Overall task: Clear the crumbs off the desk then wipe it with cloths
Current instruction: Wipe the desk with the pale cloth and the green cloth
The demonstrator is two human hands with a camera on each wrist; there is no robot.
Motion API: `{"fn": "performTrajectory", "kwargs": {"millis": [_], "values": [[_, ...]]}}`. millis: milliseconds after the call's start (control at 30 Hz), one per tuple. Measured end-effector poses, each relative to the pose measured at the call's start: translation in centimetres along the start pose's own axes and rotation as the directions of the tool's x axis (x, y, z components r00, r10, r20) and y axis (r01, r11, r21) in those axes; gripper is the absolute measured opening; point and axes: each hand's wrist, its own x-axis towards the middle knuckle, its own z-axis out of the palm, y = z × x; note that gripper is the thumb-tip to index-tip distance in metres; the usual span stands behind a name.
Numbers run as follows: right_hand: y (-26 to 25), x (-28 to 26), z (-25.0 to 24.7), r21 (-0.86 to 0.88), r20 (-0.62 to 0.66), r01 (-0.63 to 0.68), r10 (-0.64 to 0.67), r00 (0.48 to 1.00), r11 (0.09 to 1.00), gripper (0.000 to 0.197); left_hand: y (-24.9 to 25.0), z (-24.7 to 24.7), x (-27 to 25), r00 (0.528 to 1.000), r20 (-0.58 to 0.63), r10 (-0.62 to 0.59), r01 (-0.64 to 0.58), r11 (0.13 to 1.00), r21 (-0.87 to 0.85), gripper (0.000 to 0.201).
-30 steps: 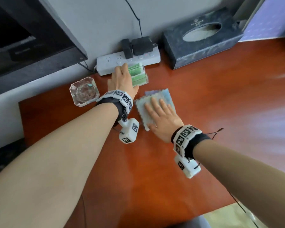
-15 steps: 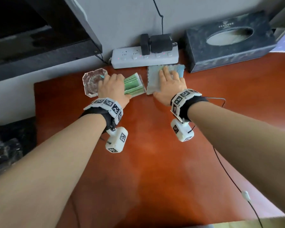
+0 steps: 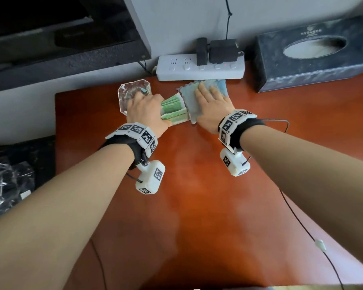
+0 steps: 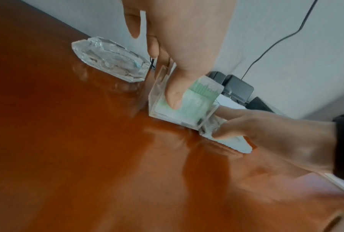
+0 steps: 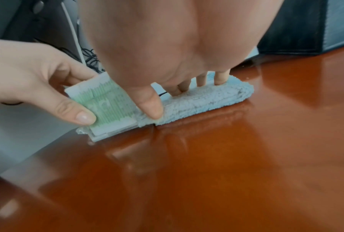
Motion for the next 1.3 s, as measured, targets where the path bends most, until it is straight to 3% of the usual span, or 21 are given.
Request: {"fn": "performTrajectory", "kwargs": {"millis": [267, 433, 533, 700, 867, 1033, 1200, 1300], "values": [[-3.3, 1.2, 0.7, -0.111, 0.032, 0.170, -0.167, 0.985, 0.979, 0.066, -2.4, -3.2, -0.3, 0.988, -0.101, -0.118, 0.099, 0.980, -0.173, 0.059], [-4.7, -2.1, 3.2, -0.180, 0.115, 0.333, -0.317, 0.942, 0.925, 0.069, -1.4, -3.1, 1.2, 0.989, -0.099, -0.107, 0.092, 0.985, -0.147, 0.057], [-3.6, -4.9, 5.2, -0.186, 0.101, 0.355, -0.341, 0.935, 0.916, 0.072, -0.2, -2.4, 1.9, 0.993, -0.075, -0.093, 0.081, 0.986, -0.143, 0.054], [1.0, -8.5, 6.6, -0.179, 0.077, 0.269, -0.259, 0.963, 0.946, 0.072, 2.2, -1.5, 2.7, 0.998, -0.012, -0.062, 0.060, 0.992, -0.108, 0.055], [4.0, -9.1, 5.8, -0.113, 0.016, 0.110, -0.109, 0.994, 0.987, 0.073, 3.4, -1.5, 2.7, 0.997, -0.024, -0.080, 0.076, 0.990, -0.116, 0.058], [3.5, -7.7, 5.5, 0.011, -0.041, -0.020, 0.021, 0.999, 1.000, 0.072, 3.3, -0.7, 3.3, 0.998, -0.047, -0.044, 0.041, 0.997, -0.068, 0.055], [2.7, -6.8, 5.6, 0.005, -0.038, -0.079, 0.079, 0.996, 0.997, 0.074, 3.4, -0.1, 3.3, 0.995, -0.100, -0.026, 0.021, 0.998, -0.053, 0.057], [2.5, -6.9, 5.6, -0.012, -0.024, -0.076, 0.076, 0.997, 0.997, 0.075, 3.4, 0.6, 2.4, 0.991, -0.136, -0.012, 0.000, 0.996, -0.087, 0.076]]}}
